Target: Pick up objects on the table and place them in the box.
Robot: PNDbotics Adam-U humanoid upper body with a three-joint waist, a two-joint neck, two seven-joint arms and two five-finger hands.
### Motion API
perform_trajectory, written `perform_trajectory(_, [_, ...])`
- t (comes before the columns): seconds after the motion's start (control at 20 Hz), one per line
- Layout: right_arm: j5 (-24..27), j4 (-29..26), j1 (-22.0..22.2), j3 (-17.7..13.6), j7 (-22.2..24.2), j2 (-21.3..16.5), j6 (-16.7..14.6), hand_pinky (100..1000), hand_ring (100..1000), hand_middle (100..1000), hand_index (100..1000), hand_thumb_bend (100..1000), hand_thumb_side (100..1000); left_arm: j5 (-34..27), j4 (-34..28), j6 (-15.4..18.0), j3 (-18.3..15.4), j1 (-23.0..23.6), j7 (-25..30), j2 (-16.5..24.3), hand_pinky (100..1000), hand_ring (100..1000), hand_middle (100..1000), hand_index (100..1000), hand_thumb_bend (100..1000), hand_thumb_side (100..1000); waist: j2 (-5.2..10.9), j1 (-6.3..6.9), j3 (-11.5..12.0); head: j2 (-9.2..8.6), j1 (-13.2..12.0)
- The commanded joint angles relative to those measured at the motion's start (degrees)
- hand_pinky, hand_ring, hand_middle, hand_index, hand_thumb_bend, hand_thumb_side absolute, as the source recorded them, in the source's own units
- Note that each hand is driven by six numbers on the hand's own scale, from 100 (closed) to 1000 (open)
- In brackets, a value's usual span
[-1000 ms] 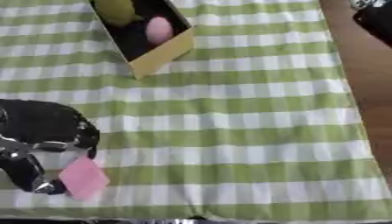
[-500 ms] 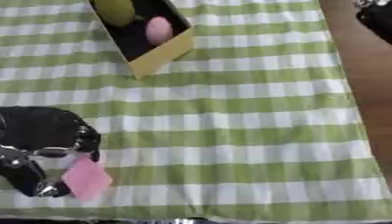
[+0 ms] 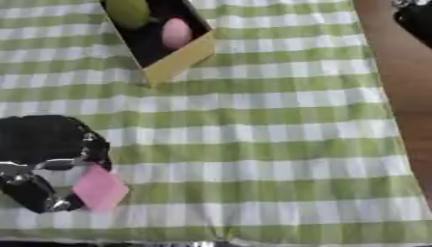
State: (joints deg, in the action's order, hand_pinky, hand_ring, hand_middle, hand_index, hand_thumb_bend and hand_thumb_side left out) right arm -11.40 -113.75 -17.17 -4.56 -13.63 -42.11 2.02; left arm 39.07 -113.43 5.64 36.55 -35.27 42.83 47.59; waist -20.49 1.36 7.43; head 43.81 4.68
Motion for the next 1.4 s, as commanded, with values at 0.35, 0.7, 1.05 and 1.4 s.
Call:
perform_trajectory(0.35, [0.19,-0.84,-0.15,-0.95,-0.26,-1.63,0.10,901,818,722,868,100,569,-8.98,-1.16,-1.79,-4.28,-4.08,1.79,3.33,677,614,568,604,192,169,1.83,0.02,0.37,0.31,0.53])
perform_trajectory(0.7, [0.13,-0.84,-0.03,-0.76,-0.10,-1.93,0.05,901,818,722,867,100,565,-9.57,-1.16,-4.84,-10.12,-9.92,-0.80,0.64,695,626,579,613,195,210,2.17,0.24,0.35,0.28,0.89])
perform_trajectory(1.05, [0.08,-0.84,-0.57,-0.62,0.01,-2.24,-0.35,901,817,722,866,100,560,-6.87,5.36,-8.75,-15.47,-19.65,-1.24,-5.71,705,638,584,613,206,237,1.77,0.30,-0.34,-1.16,0.72])
perform_trajectory(1.4, [-0.07,-0.84,-1.13,-1.06,-0.67,-2.31,-0.92,900,817,721,866,100,557,-0.65,15.54,-10.52,-16.97,-25.68,-1.96,-11.91,705,639,586,615,205,238,0.35,-0.03,-1.05,-3.74,0.10])
